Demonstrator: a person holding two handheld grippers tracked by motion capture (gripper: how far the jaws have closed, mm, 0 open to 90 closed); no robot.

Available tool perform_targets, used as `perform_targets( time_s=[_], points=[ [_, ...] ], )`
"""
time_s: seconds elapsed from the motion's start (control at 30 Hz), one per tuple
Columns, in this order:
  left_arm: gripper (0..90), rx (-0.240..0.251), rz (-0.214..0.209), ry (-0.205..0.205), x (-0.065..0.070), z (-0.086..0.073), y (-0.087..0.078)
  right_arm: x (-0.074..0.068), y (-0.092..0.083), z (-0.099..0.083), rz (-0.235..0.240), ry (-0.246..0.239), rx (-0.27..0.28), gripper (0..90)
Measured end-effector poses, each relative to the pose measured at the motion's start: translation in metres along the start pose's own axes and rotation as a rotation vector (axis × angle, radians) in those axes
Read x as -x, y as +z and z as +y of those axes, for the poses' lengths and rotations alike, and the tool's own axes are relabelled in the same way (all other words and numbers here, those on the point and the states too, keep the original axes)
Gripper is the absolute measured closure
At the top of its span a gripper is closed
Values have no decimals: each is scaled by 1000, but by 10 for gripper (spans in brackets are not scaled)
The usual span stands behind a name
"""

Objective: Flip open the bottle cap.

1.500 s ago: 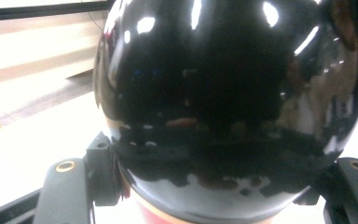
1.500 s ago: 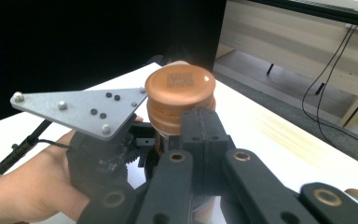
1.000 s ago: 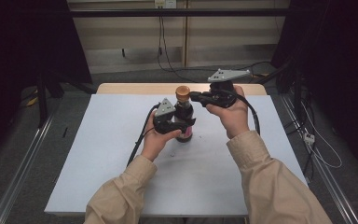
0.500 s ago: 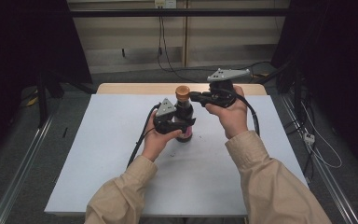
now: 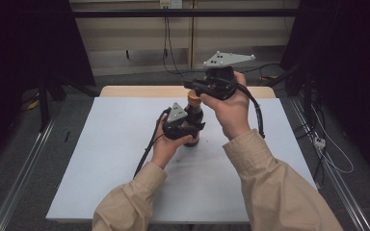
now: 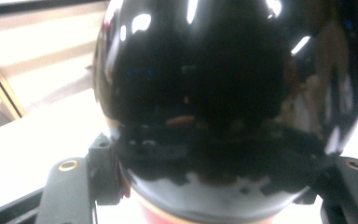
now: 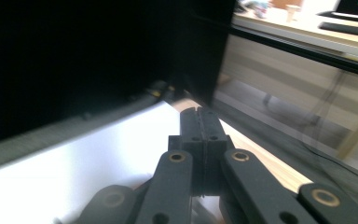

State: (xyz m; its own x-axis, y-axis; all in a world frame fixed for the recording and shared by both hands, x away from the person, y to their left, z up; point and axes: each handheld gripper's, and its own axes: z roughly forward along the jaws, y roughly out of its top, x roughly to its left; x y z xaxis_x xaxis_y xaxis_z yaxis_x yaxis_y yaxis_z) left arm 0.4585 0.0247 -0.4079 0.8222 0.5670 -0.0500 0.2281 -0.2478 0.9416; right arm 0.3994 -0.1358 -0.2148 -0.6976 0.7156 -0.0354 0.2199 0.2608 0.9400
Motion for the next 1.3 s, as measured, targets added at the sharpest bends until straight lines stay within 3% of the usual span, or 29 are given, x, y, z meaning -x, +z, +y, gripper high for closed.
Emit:
perform_targets(
  time_s=[0.1,0.13,0.23,0.47,1.3],
  points=[
    [314,-2,-11,24,1,0,0,11,-2,-17,-12,16,-30,900],
    [313,-1,-9,24,1,1,0,18,-1,-30,-22,42,-35,900],
    [313,3,-12,9,-1,0,0,26,-1,-44,-24,60,-47,900],
    [310,8,-17,13,-2,-1,1,33,-4,-58,-37,74,-60,900],
    [306,14,-15,9,-1,-2,0,31,11,-69,-8,58,-108,900]
  ],
)
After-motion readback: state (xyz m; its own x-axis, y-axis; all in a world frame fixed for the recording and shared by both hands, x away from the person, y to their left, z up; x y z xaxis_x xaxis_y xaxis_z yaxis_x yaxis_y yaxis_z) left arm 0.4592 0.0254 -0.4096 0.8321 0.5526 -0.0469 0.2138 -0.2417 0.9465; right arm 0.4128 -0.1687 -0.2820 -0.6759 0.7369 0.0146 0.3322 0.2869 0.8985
